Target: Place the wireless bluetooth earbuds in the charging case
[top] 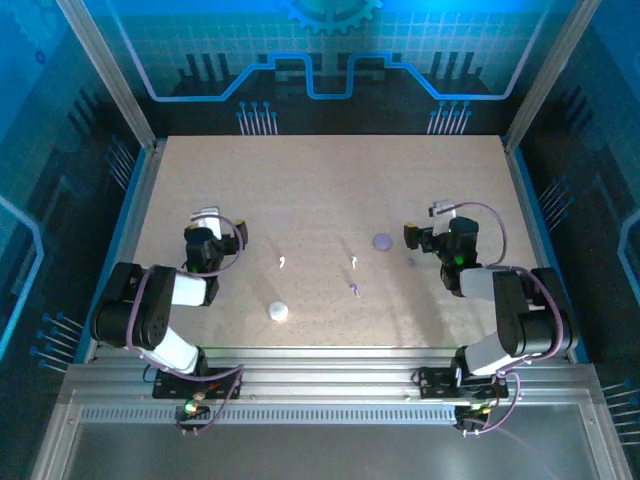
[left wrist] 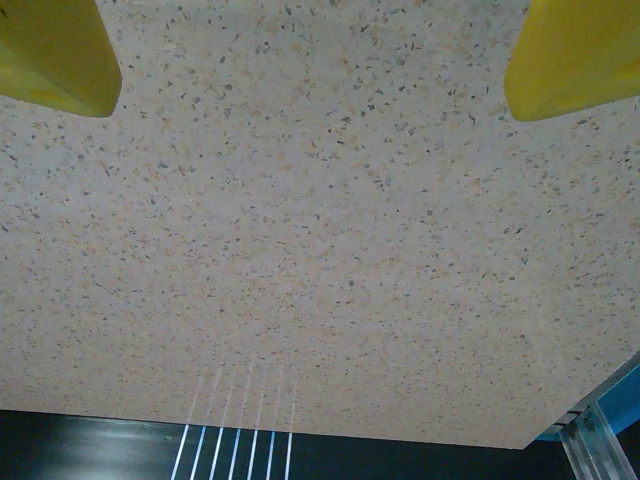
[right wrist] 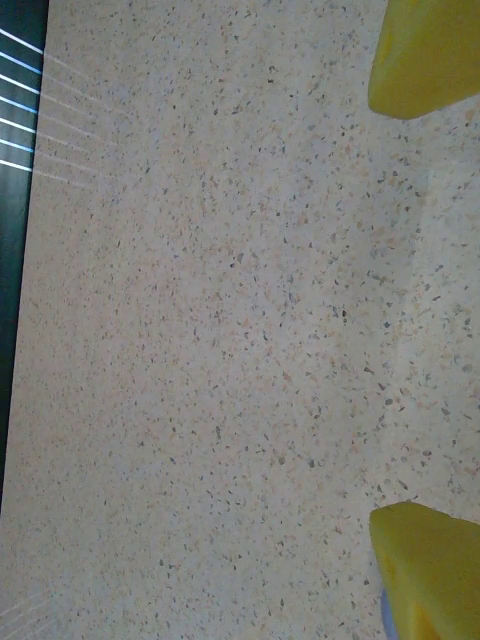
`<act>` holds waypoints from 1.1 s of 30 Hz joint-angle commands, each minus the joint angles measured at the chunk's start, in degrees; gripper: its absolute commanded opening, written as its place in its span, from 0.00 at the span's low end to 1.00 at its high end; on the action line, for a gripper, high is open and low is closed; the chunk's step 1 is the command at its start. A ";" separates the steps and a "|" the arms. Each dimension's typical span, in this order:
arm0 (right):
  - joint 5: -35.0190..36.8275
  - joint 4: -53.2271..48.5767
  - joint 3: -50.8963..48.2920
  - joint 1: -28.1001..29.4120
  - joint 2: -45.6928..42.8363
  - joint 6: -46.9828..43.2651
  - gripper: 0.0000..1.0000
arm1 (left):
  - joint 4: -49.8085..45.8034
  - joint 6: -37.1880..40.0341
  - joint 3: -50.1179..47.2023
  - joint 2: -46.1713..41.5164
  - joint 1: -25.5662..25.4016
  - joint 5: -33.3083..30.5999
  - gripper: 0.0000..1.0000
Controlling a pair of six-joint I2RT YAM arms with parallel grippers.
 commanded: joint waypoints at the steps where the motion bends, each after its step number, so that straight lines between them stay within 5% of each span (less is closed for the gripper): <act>1: 0.08 1.46 0.04 0.22 -0.06 -0.61 1.00 | -0.20 0.88 1.27 -0.54 -0.04 1.35 0.99; 33: 0.06 1.42 -0.03 0.22 0.02 -0.61 1.00 | -1.28 1.32 1.70 -0.63 0.31 4.67 0.99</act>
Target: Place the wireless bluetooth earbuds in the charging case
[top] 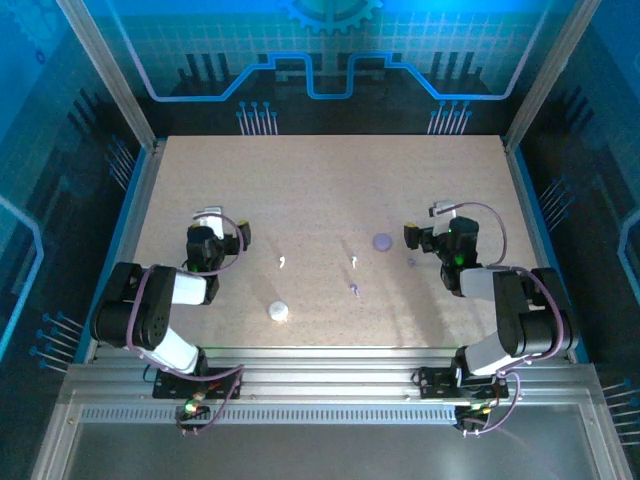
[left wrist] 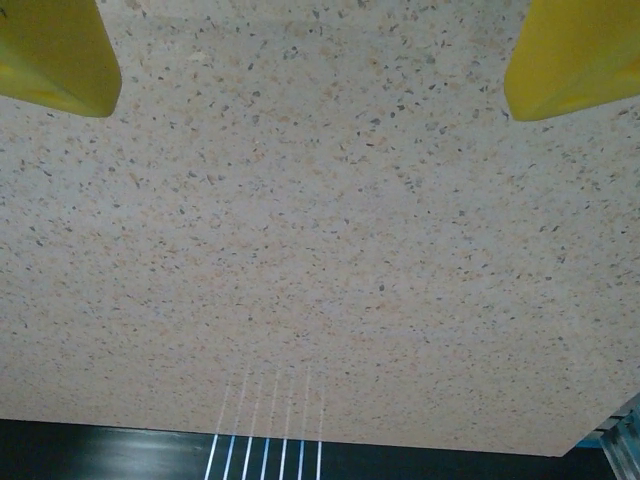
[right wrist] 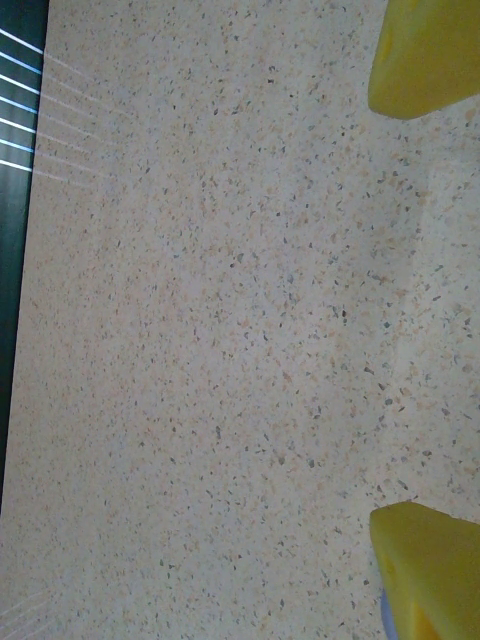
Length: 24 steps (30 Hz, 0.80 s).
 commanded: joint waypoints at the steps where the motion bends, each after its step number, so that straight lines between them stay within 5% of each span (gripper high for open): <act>1: 0.06 1.42 -0.03 0.22 -0.04 -0.60 1.00 | 0.01 0.91 1.06 -0.63 0.35 1.32 0.99; 13: -0.27 -0.13 0.79 0.06 -0.37 -0.51 1.00 | 0.66 1.07 0.70 -0.86 0.31 1.23 0.96; 18: -0.43 -19.55 9.56 -0.06 -4.63 0.80 1.00 | -4.70 1.94 0.85 -7.27 -0.45 0.87 0.95; 24: -1.66 -47.40 23.31 1.64 -11.50 6.52 1.00 | -29.26 -1.32 9.34 -20.70 -2.98 1.63 0.91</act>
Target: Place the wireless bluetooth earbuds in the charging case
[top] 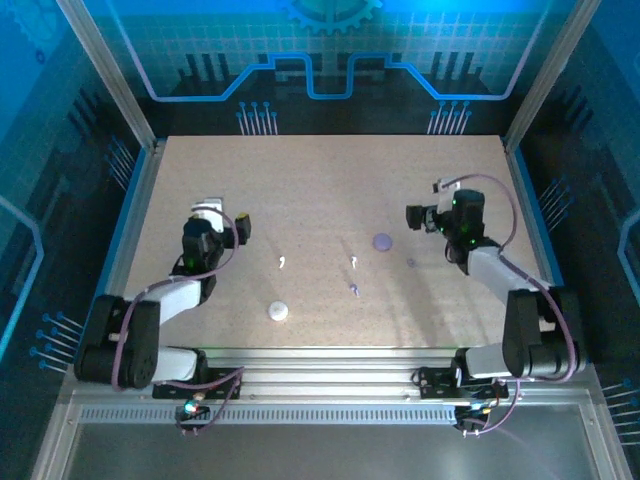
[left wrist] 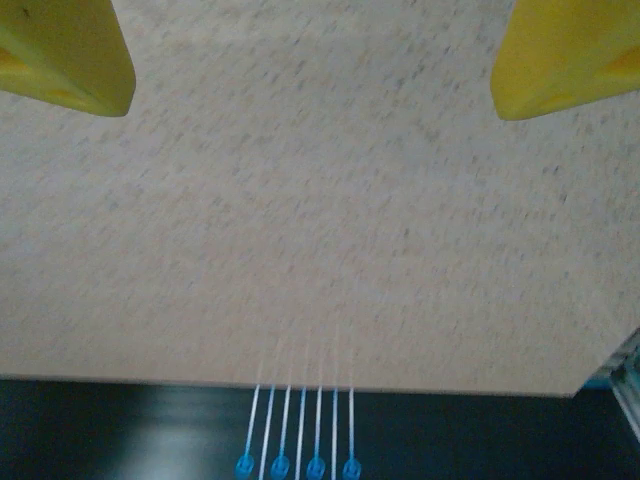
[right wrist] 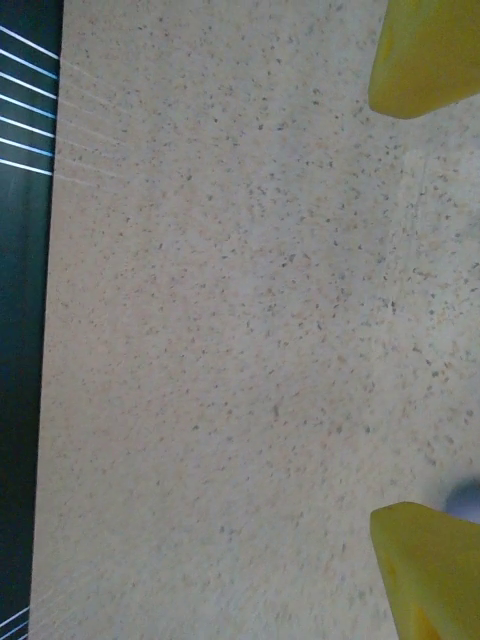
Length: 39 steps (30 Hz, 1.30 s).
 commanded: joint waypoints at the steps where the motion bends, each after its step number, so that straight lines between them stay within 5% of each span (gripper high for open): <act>1: -0.72 -21.97 8.30 2.20 -3.86 3.11 1.00 | -16.08 -3.19 6.64 -7.64 -0.80 3.11 0.89; 7: 0.82 -43.44 20.65 5.26 -3.47 8.04 1.00 | -41.26 -6.07 20.36 -10.15 -4.86 4.84 0.86; 13: -0.05 -53.51 24.51 10.58 -0.95 8.72 1.00 | -52.07 -8.99 27.50 -6.54 -8.59 8.20 0.82; 17: -1.40 -55.61 25.02 13.29 1.62 5.28 0.99 | -54.71 -9.09 28.07 -5.26 -9.20 11.44 0.82; 27: -5.06 -62.91 35.51 15.03 20.82 2.10 0.77 | -55.82 -8.81 28.71 -1.98 -9.07 11.00 0.84; 39: -3.15 -66.54 46.43 16.39 36.33 -0.04 0.76 | -55.16 -11.33 29.26 0.55 -9.17 10.14 0.84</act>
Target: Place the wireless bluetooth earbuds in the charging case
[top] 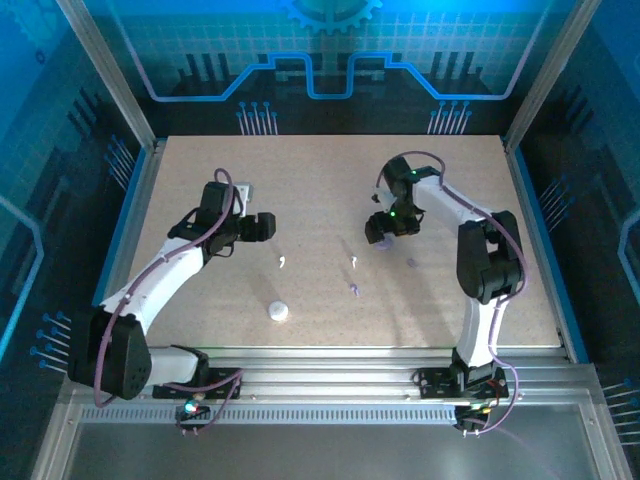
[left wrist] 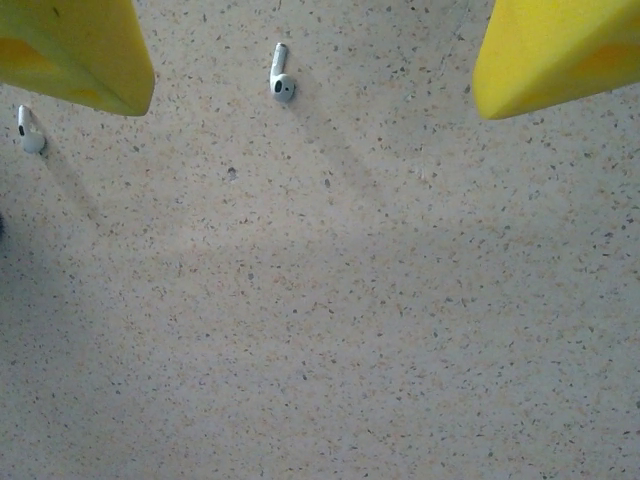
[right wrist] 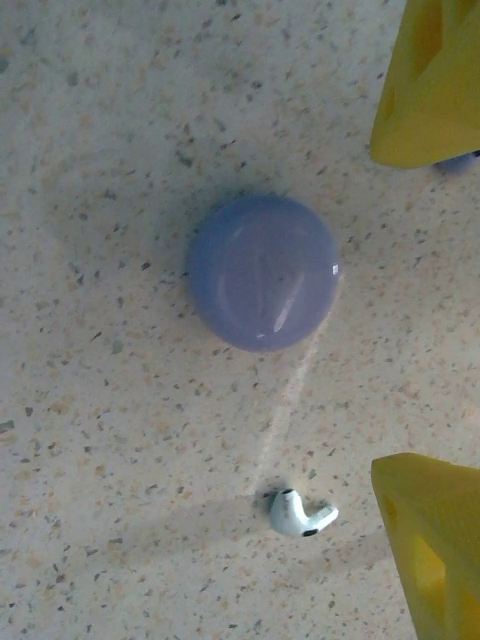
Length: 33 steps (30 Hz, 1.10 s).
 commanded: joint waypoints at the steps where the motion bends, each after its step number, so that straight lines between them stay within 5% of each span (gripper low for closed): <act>1: 1.10 -3.17 3.46 1.01 3.33 -2.06 0.76 | -0.36 -1.22 1.86 0.36 -0.29 0.26 0.84; 12: 3.68 -4.61 7.57 1.31 10.63 -3.39 0.75 | -1.42 -0.81 2.80 0.88 -0.32 -0.49 0.84; 21: 4.28 -5.00 8.01 1.36 12.18 -4.11 0.63 | -1.40 -1.38 2.27 1.28 -0.32 -0.15 0.84; 28: 4.96 -3.85 7.92 1.32 12.88 -4.47 0.67 | -1.24 -1.52 2.10 1.55 -0.32 -0.13 0.84; 33: 4.01 -3.33 8.18 1.35 13.41 -4.61 0.56 | -1.56 -1.76 2.23 1.94 -0.32 0.15 0.84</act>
